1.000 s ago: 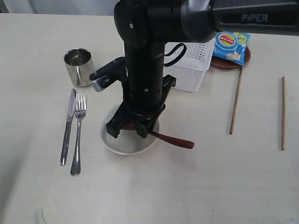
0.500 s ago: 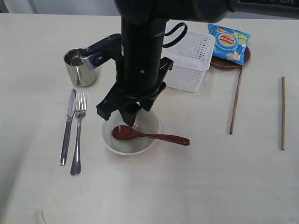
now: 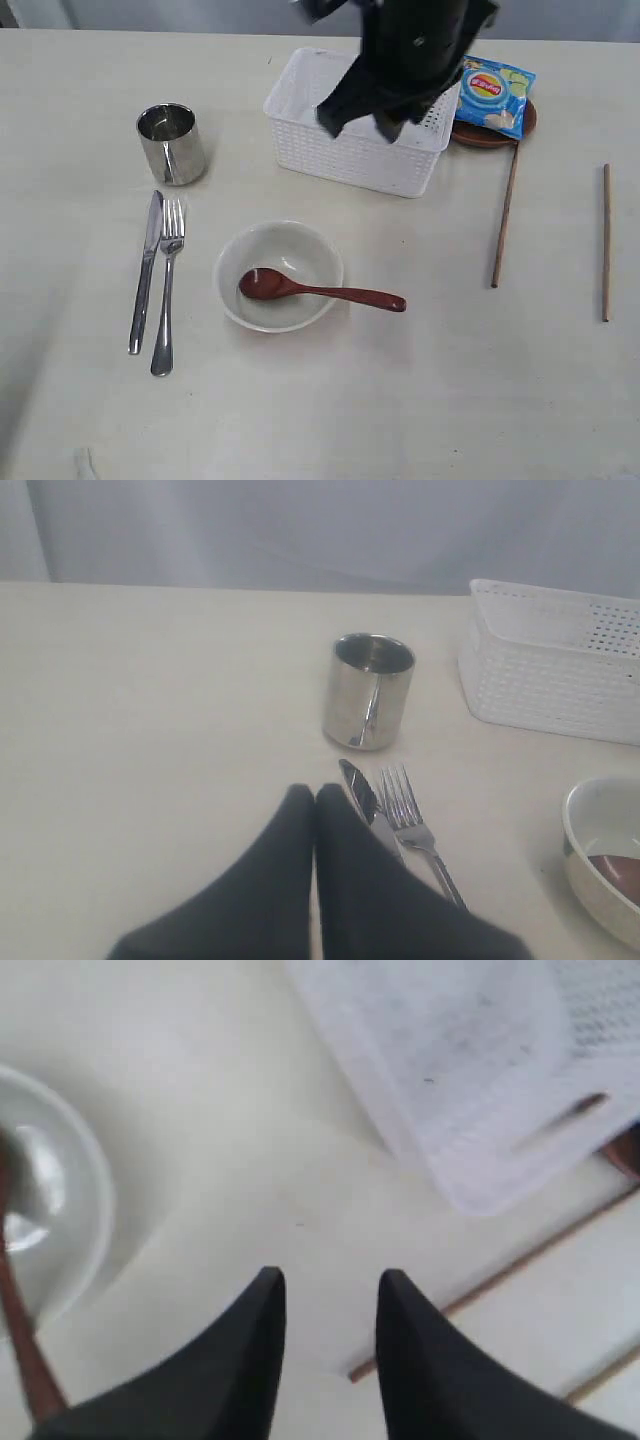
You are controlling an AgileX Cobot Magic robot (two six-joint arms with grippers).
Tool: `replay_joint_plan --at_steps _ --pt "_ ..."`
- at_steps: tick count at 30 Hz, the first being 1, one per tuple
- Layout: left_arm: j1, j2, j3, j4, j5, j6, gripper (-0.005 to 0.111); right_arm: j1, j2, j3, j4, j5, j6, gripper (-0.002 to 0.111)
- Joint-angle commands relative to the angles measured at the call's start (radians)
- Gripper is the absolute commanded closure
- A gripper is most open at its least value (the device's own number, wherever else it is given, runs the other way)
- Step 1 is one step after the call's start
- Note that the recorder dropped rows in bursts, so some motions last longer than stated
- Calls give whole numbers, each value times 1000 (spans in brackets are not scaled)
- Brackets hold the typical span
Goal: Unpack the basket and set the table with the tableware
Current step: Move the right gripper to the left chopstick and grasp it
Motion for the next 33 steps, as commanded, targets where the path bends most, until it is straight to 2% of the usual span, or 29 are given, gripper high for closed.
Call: replay_joint_plan --at_steps 1,3,8,14,21,33 --pt "-5 -4 4 1 -2 3 107 -160 -25 -7 29 8 25 96" --pt "-5 -4 4 1 -2 3 107 -234 -21 -4 69 8 25 109" --pt "-5 -4 4 1 -2 3 107 -373 -1 0 180 -42 23 108" --pt "-5 -4 4 1 -2 3 107 -461 61 0 250 -57 -8 108" --pt "-5 -4 4 1 -2 3 107 -509 169 0 265 -55 2 108" --pt "-5 -4 4 1 -2 3 107 -509 298 0 198 -57 41 108"
